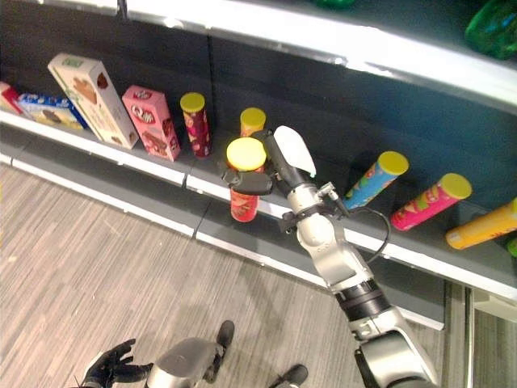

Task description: Put the goods on the table back onto the shelves and tidy them up.

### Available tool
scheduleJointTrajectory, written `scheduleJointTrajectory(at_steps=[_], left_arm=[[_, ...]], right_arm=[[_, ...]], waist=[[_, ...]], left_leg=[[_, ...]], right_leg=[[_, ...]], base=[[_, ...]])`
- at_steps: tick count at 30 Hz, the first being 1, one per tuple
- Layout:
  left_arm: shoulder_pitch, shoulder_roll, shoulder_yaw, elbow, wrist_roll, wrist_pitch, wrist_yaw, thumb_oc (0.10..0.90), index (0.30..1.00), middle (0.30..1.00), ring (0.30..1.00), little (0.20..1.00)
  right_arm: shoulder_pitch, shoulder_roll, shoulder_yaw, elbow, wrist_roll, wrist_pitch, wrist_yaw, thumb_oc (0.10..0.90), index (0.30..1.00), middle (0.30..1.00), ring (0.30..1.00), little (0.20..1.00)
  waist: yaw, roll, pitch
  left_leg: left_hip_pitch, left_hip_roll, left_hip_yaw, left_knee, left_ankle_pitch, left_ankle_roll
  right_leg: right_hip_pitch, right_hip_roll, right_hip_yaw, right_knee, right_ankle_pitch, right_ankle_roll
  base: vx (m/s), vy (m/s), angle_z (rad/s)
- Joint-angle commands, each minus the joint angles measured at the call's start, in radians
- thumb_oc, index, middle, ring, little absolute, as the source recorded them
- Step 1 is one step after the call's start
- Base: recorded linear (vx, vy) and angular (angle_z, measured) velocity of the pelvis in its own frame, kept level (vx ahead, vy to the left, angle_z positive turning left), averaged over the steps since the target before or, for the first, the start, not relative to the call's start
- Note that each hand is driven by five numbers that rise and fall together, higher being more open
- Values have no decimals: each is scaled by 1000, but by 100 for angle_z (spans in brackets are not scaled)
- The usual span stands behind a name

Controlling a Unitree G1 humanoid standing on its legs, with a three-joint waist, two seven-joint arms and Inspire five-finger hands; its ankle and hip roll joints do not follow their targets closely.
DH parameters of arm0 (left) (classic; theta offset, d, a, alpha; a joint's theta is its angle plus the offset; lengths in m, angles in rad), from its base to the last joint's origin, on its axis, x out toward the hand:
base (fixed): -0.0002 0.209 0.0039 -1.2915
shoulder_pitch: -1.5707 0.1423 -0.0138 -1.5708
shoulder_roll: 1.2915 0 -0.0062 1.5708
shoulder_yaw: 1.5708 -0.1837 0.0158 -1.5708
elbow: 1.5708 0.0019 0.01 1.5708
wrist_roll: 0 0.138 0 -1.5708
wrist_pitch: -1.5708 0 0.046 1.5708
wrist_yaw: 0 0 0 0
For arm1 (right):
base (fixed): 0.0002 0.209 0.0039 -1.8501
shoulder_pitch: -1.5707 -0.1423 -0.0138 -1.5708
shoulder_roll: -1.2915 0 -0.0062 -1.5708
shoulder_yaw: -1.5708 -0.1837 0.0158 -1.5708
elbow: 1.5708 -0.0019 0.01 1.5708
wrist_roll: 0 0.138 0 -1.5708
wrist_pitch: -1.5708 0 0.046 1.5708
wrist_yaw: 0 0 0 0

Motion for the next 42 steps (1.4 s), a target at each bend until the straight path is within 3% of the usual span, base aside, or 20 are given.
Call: scheduleJointTrajectory(at_steps=[1, 11, 17, 21, 34, 42], left_arm=[[47, 18, -27, -10, -15, -34, 21, 800, 900, 900, 900, 900], [14, 49, -72, -27, -44, -53, 36, 800, 900, 900, 900, 900], [-12, 72, -105, -32, -54, -68, 44, 800, 900, 900, 900, 900], [-51, 95, -138, -28, -66, -83, 46, 800, 900, 900, 900, 900], [-100, 101, -191, -49, -87, -106, 39, 800, 900, 900, 900, 900], [-114, 92, -211, -47, -83, -111, 41, 800, 900, 900, 900, 900]], right_arm=[[-149, -21, -101, -105, -29, -67, -127, 400, 300, 300, 300, 300], [-221, -28, -134, -11, -65, -45, -240, 400, 300, 300, 300, 300], [-297, -60, -163, 89, -75, -24, -336, 400, 300, 300, 300, 300], [-365, -129, -171, 195, -90, 5, -413, 400, 300, 300, 300, 300], [-451, -255, -154, 310, -136, 48, -501, 400, 300, 300, 300, 300], [-454, -301, -153, 332, -146, 68, -522, 400, 300, 300, 300, 300]], waist=[[3, 37, -53], [25, 71, -5], [47, 103, 18], [72, 138, 41], [91, 201, 66], [80, 214, 63]], left_leg=[[42, 152, -104, -138, -7, -105], [0, 138, -146, -117, -7, -99], [-35, 118, -187, -99, -2, -99], [-71, 106, -225, -89, -6, -108], [-142, 70, -277, -78, 17, -108], [-151, 53, -294, -85, 22, -103]], right_leg=[[-101, -35, 10, 142, -35, 52], [-150, -63, 1, 203, -52, 59], [-171, -84, -19, 246, -66, 63], [-190, -98, -34, 283, -99, 79], [-235, -143, -67, 331, -110, 82], [-245, -160, -67, 344, -114, 85]], base=[[-8, -9, 18], [-13, -13, 6], [-17, -19, 15], [16, -66, 33], [-10, -5, 14], [15, 10, 9]])
